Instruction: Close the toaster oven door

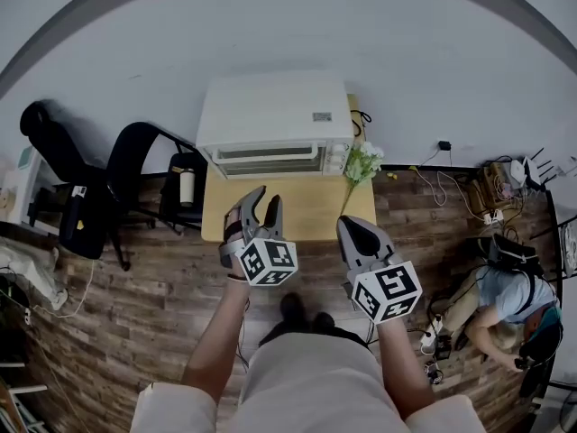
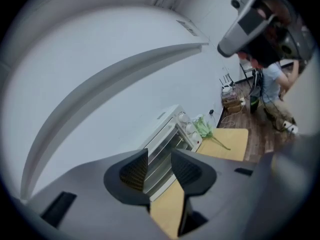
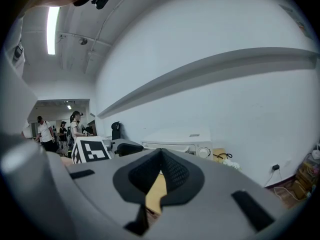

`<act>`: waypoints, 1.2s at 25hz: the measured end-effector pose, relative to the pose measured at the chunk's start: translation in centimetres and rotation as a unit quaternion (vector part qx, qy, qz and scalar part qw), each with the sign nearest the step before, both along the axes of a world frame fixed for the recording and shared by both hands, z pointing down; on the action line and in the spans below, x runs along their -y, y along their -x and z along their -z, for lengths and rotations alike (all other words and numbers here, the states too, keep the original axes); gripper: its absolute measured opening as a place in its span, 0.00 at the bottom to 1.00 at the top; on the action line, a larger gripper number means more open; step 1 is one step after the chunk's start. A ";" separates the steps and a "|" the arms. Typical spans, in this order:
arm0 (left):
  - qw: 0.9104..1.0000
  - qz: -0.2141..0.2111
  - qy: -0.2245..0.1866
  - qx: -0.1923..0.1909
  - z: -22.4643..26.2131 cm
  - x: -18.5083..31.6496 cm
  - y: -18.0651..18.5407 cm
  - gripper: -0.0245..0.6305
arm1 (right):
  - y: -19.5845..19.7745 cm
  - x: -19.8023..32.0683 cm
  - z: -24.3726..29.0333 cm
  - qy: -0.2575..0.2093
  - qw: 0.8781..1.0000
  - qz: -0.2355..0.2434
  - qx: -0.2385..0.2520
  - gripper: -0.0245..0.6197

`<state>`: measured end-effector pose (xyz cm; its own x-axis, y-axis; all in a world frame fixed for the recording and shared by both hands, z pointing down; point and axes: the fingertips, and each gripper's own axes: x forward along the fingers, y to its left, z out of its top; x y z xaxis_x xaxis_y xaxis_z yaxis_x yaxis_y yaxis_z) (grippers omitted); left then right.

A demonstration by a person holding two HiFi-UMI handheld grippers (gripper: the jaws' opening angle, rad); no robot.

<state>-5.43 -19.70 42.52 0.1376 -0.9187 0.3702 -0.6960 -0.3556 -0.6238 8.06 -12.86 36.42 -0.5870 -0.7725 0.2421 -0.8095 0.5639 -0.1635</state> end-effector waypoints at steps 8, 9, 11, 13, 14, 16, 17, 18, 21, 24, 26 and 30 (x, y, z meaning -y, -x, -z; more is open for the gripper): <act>0.989 0.025 0.012 -0.144 3.9 -6.9 -3.0 0.18 | -1.6 -2.2 1.1 -0.007 0.999 0.033 0.007 0.04; 0.987 0.028 0.010 -0.157 4.4 -7.8 -3.3 0.18 | -1.8 -2.5 1.2 -0.008 0.999 0.038 0.007 0.04; 0.982 0.033 0.009 -0.183 5.2 -9.3 -3.9 0.16 | -2.1 -3.2 1.2 -0.011 0.999 0.045 0.009 0.04; 0.976 0.037 0.012 -0.213 5.9 -10.9 -4.5 0.13 | -2.4 -3.9 1.2 -0.011 0.999 0.050 0.011 0.04; 0.973 0.038 0.014 -0.229 6.2 -11.7 -4.8 0.12 | -2.4 -4.4 1.2 -0.011 0.998 0.053 0.013 0.04; 0.965 0.042 0.019 -0.258 6.7 -13.0 -5.1 0.07 | -2.4 -5.3 1.3 -0.012 0.998 0.061 0.016 0.04; 0.962 0.043 0.021 -0.269 6.9 -13.5 -5.2 0.07 | -2.4 -5.7 1.3 -0.013 0.998 0.065 0.017 0.04; 0.960 0.045 0.021 -0.276 7.1 -14.0 -5.3 0.07 | -2.3 -6.1 1.3 -0.014 0.997 0.067 0.018 0.04; 0.954 0.048 0.020 -0.295 7.6 -15.4 -5.4 0.06 | -2.2 -7.3 1.4 -0.015 0.997 0.074 0.020 0.04; 0.949 0.050 0.018 -0.312 7.8 -16.7 -5.4 0.06 | -1.9 -8.5 1.6 -0.020 0.996 0.085 0.020 0.04; 0.948 0.050 0.013 -0.313 7.8 -17.4 -5.4 0.06 | -1.6 -9.2 1.7 -0.026 0.995 0.091 0.018 0.04; 0.939 0.048 0.020 -0.341 7.4 -18.6 -5.6 0.05 | -1.4 -10.4 1.7 -0.031 0.994 0.100 0.007 0.04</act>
